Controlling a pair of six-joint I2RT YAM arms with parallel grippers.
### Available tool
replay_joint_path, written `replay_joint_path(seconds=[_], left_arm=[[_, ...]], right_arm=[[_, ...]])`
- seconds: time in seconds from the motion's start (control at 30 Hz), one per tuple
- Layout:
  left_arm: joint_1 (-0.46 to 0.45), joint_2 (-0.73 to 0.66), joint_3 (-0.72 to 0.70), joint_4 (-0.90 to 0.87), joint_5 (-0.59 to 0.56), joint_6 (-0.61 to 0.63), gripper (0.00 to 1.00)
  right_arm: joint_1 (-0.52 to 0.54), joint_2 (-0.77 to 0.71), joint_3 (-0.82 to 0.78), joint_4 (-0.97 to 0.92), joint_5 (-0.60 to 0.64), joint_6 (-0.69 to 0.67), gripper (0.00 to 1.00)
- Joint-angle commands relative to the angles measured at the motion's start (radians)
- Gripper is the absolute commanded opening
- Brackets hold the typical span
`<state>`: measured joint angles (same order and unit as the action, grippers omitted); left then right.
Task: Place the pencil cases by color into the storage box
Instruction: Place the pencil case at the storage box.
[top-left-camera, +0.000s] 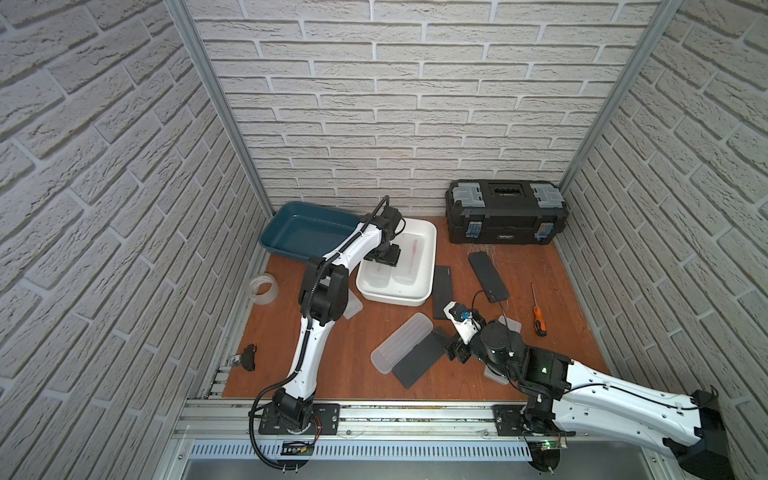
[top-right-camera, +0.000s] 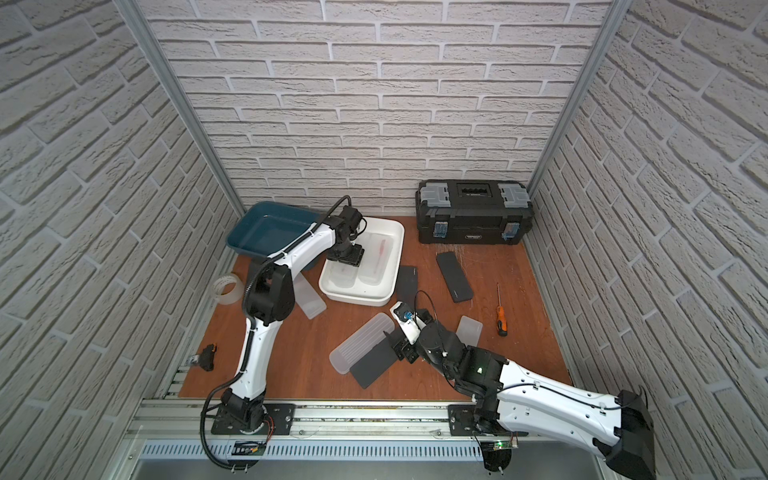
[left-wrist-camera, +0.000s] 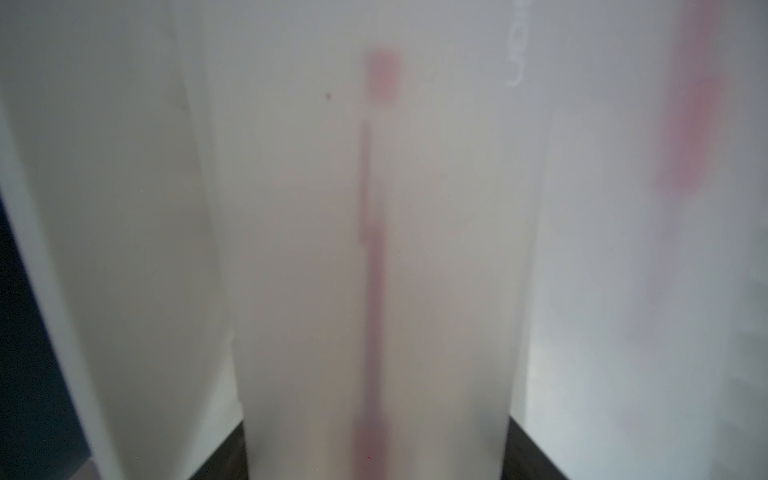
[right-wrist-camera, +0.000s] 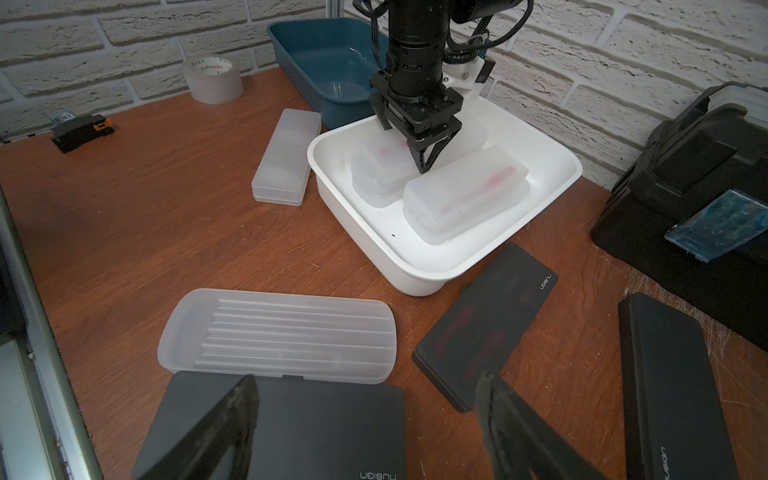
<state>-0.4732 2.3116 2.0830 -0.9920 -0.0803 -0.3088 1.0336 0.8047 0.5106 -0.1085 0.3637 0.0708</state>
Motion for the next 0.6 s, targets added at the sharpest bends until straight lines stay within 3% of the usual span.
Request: replay_joint_path(seconds=[0.0,0.27,0.57], left_arm=[[0.018,-0.051,-0.021,0.018,0.005,0.018,0.66],[0.039,-0.03,-0.036,0.04,0.028,0.02,0.69],[0.037,-0.036,-0.007,0.076,0.016,0.032,0.92]], right_arm=[[0.008,0.032,0.024,0.074,0.008,0.006,0.83],[0.009,0.067,0.054,0.037,0.029,0.069,0.84],[0.003,0.156,0.159,-0.126,0.033,0.205,0.86]])
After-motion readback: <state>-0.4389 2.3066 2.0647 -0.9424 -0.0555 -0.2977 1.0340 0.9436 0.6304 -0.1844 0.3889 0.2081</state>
